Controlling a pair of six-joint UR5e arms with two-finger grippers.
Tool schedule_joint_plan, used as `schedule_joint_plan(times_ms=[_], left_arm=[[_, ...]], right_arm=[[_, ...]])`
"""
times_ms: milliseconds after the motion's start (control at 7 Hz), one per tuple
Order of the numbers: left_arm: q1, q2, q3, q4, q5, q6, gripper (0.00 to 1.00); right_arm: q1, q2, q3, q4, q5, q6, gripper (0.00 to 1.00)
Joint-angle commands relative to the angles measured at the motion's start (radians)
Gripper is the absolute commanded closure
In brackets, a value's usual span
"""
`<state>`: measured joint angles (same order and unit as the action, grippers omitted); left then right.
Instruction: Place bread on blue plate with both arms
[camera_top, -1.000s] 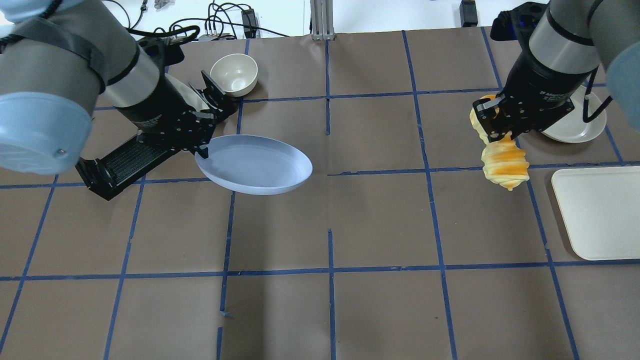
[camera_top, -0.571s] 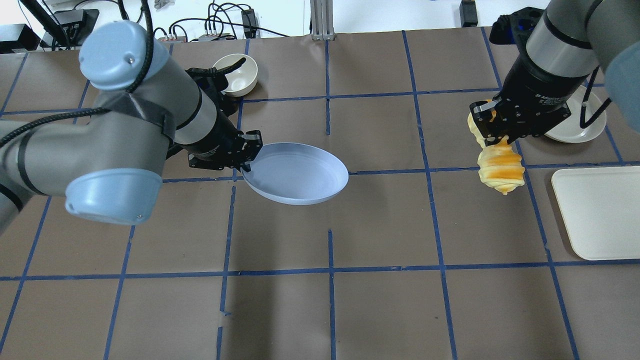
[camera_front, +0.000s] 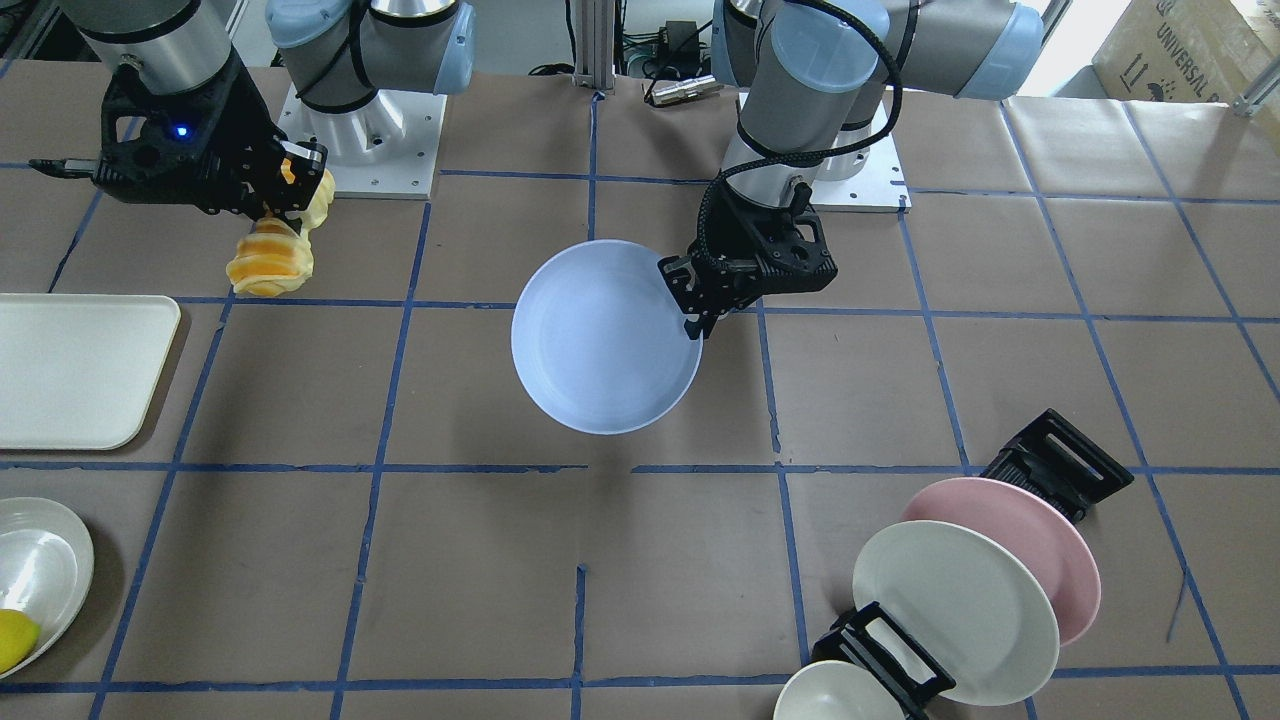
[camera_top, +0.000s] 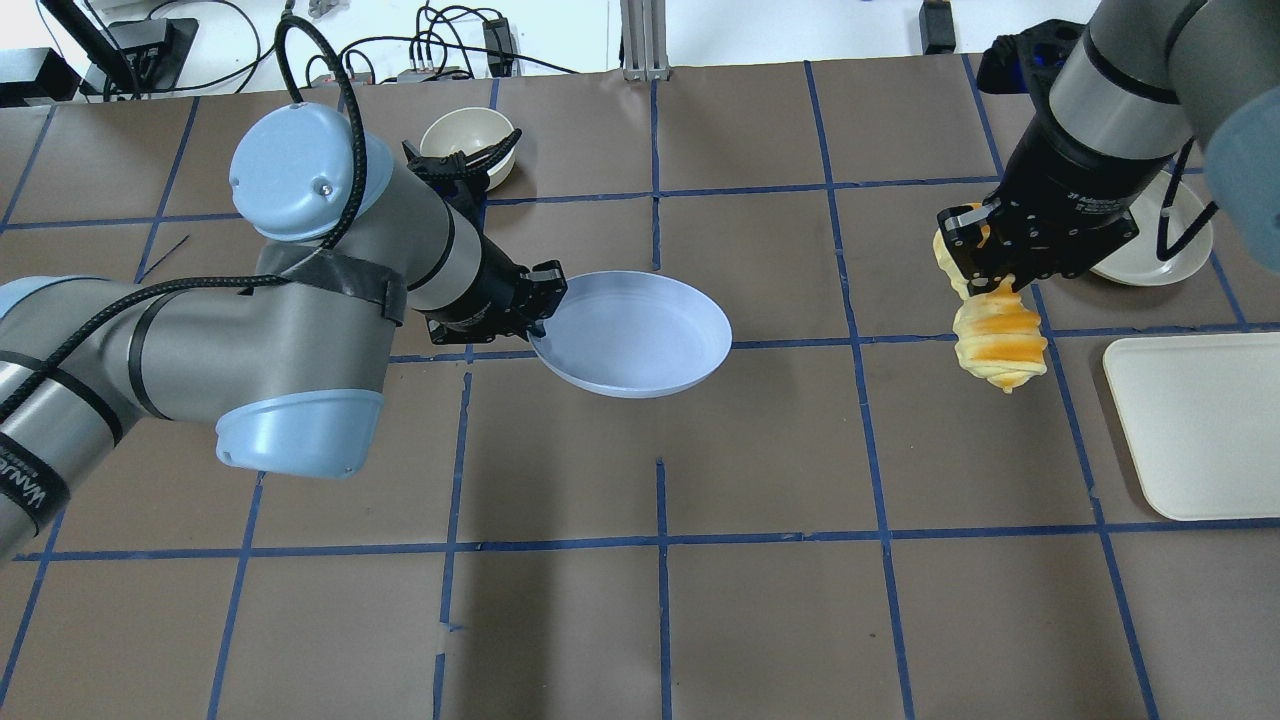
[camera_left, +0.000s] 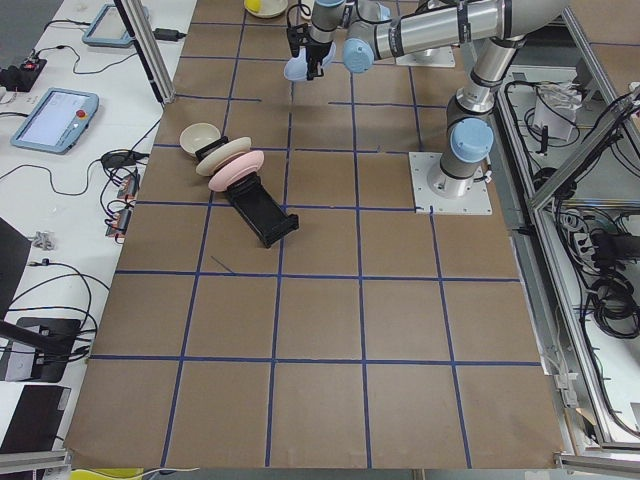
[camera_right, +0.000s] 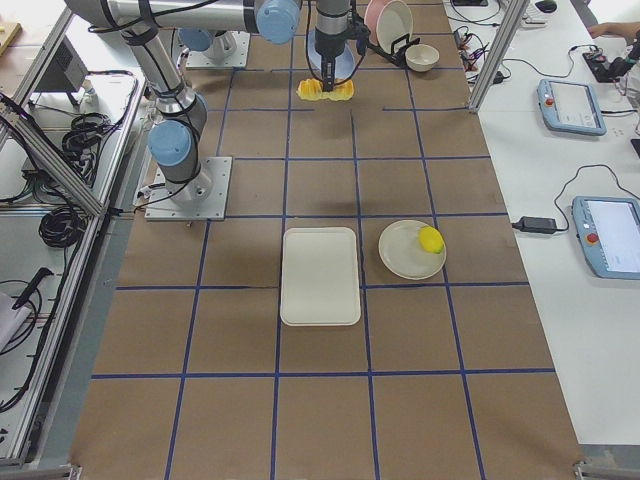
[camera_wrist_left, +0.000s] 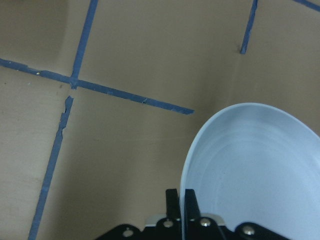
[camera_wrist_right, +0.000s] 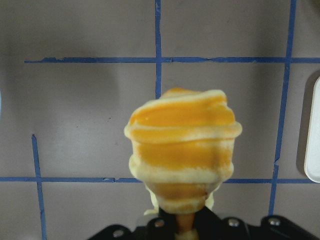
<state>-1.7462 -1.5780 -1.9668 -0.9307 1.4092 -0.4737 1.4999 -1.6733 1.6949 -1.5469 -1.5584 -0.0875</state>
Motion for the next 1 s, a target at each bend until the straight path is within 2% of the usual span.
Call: schedule_joint_plan(times_ms=[0,143,286,429,571,714,857], left_arm=[[-0.012,-0.020,0.003,0.041,-0.027,-0.013,0.00],[-0.009,-0.022,0.009,0.041,-0.027,0.003,0.00],[0.010,-0.028,0.052,0.033,-0.030,0.159,0.00],[0.063,-0.027,0.122,-0.053,-0.032,0.381,0.00],[0.150,-0.019,0.200,-0.211,-0.038,0.521,0.00],[0.222,-0.019,0.289,-0.359,-0.089,0.543,0.00],[0.261,-0.027,0.365,-0.444,-0.094,0.546,0.00]], right_arm=[[0.000,0.001,0.009,-0.009,0.001,-0.012,0.96],[0.002,0.007,0.011,-0.010,0.003,-0.014,0.96],[0.025,0.045,0.009,-0.062,0.009,0.001,0.96],[0.098,0.088,0.009,-0.117,0.012,0.032,0.96],[0.182,0.148,0.009,-0.189,0.014,0.136,0.96],[0.282,0.208,0.009,-0.285,0.015,0.235,0.96],[0.366,0.254,0.011,-0.314,0.015,0.330,0.96]])
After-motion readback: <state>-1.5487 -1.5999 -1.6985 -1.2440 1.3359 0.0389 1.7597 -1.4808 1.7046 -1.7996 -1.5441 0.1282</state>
